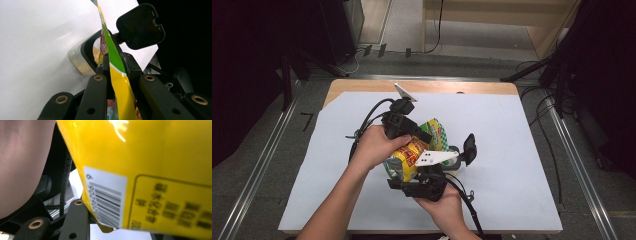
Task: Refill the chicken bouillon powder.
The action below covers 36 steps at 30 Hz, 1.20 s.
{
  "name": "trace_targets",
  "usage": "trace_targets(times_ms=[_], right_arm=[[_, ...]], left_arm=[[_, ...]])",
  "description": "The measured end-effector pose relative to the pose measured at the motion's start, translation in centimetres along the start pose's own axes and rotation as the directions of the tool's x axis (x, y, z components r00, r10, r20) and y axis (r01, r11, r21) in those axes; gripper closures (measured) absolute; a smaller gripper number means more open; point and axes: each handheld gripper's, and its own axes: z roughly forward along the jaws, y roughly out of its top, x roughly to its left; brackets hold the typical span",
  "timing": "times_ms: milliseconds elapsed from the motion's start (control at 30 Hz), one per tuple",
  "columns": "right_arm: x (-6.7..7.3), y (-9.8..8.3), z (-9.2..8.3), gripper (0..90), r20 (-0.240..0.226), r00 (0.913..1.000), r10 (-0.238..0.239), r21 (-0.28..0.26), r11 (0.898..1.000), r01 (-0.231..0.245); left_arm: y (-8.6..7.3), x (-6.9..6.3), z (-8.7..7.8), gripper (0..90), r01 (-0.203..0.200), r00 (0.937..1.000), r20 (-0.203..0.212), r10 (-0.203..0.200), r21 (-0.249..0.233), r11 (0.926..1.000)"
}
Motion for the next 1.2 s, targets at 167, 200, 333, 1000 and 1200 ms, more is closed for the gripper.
trace_targets(times_ms=[167,200,333,1000,1200], right_arm=[[-0.09,0.06,-0.09,65.4,-0.003,1.0,0.004,0.002,1.0,-0.004],[-0.1,0.06,-0.12,65.4,-0.002,1.0,0.004,0.002,1.0,-0.004],[-0.11,0.08,-0.17,65.4,-0.002,1.0,0.002,0.0,1.0,-0.002],[-0.02,0.14,-0.24,64.8,0.0,0.9997,-0.025,0.001,1.0,0.025],[-0.03,0.05,-0.18,64.8,-0.003,0.9997,-0.023,0.003,1.0,0.023]], left_arm=[[0.02,0.07,0.03,82.0,0.003,1.0,0.005,-0.003,-0.002,1.0],[0.02,0.07,0.02,81.9,0.004,1.0,0.006,-0.004,-0.002,1.0],[0.03,0.09,0.02,81.8,0.003,1.0,0.006,-0.003,-0.004,1.0],[0.01,-0.06,0.02,80.1,-0.001,1.0,-0.001,0.001,-0.008,1.0],[-0.01,-0.05,0.07,80.3,-0.004,1.0,-0.007,0.004,-0.004,1.0]])
